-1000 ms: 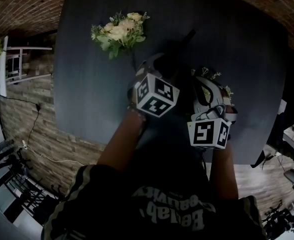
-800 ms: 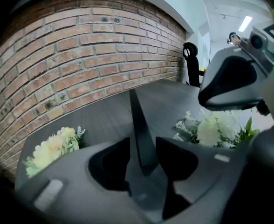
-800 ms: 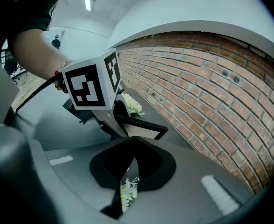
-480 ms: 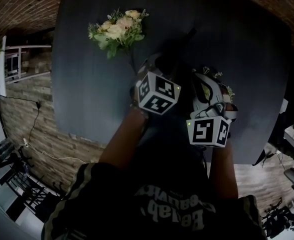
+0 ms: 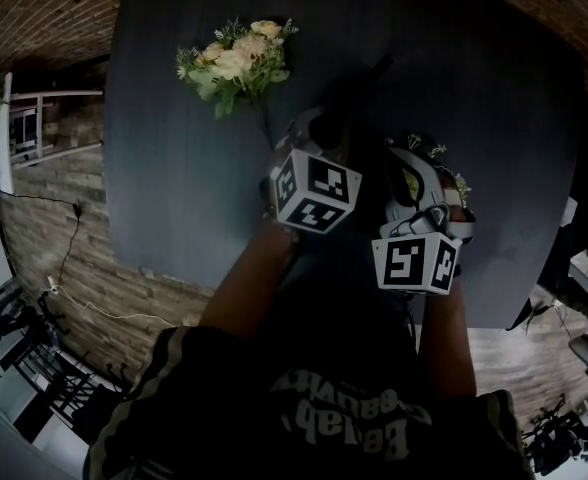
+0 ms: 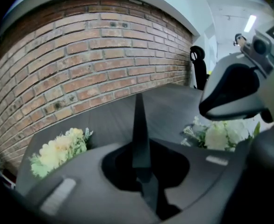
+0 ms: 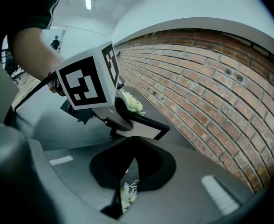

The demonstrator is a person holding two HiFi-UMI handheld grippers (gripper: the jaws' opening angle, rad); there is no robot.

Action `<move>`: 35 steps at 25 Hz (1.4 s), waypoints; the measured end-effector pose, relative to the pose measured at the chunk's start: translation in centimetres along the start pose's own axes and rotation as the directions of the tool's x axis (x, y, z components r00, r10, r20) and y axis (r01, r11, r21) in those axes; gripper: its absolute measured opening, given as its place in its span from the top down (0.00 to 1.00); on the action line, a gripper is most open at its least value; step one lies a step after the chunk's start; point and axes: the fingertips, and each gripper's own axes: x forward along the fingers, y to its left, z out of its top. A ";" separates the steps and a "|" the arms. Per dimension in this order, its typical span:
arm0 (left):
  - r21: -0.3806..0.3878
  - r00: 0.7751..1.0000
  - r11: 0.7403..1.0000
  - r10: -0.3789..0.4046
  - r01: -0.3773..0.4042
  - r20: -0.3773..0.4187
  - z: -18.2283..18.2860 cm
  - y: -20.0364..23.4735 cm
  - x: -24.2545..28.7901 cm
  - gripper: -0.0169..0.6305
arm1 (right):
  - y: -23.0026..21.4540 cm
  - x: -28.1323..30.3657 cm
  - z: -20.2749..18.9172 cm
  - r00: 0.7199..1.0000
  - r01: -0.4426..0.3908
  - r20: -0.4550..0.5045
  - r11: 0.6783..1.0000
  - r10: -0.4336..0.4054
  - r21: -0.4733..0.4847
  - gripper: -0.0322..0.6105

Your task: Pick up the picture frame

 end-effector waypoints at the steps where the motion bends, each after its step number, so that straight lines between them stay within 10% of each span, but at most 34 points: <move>1: 0.000 1.000 1.000 0.001 -0.001 0.003 0.1 0.0 -0.2 0.95 | 0.0 0.0 0.0 1.000 0.002 0.000 1.000 -0.002 0.000 0.94; 35: 0.046 0.985 0.995 0.080 -0.088 0.154 4.8 0.0 -14.0 0.95 | -0.4 -8.7 8.4 0.978 0.168 0.130 0.986 -0.166 0.001 0.94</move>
